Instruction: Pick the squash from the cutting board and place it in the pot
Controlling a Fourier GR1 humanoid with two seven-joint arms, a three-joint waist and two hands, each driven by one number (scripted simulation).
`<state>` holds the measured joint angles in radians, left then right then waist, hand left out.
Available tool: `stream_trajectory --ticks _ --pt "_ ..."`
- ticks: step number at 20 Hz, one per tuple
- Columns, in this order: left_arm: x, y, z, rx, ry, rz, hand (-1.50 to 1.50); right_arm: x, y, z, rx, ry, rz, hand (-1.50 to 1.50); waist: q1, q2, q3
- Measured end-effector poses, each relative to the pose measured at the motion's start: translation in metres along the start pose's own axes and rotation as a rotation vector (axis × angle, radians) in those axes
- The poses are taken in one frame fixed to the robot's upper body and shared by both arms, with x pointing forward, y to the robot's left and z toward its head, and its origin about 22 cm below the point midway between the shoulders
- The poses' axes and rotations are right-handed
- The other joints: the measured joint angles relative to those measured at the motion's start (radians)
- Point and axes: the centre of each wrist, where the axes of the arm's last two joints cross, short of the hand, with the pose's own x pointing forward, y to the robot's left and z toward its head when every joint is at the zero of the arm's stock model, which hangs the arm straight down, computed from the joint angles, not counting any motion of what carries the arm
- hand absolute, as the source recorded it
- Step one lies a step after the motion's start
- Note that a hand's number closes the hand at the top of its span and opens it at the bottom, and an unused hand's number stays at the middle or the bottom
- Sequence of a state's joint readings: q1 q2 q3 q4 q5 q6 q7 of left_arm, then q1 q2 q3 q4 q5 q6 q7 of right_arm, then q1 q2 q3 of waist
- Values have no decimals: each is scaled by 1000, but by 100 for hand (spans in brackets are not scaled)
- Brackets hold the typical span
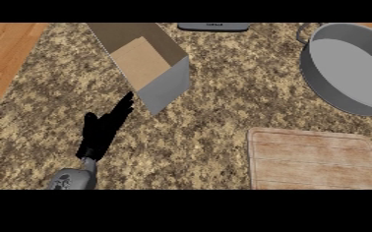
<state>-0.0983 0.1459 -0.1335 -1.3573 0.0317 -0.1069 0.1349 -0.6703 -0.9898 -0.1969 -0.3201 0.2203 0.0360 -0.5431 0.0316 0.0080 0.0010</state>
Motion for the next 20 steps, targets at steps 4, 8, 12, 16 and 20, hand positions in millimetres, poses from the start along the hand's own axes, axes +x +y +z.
stream_trajectory --ticks 4,8,12,16,20 --pt "2 7 2 -14 -5 -4 0 24 21 -20 52 17 81 150 11 3 0" --pt "5 5 -2 -26 -13 -11 0 43 41 -35 92 32 196 150 21 8 1" --pt "11 6 -6 -35 -19 -19 0 54 56 -43 120 72 391 150 32 13 1" --pt "14 7 -8 -43 -19 -21 0 61 85 -46 188 143 510 150 40 16 1" --pt "16 2 -8 -52 -29 -26 0 59 100 -45 328 300 535 -150 51 19 2"
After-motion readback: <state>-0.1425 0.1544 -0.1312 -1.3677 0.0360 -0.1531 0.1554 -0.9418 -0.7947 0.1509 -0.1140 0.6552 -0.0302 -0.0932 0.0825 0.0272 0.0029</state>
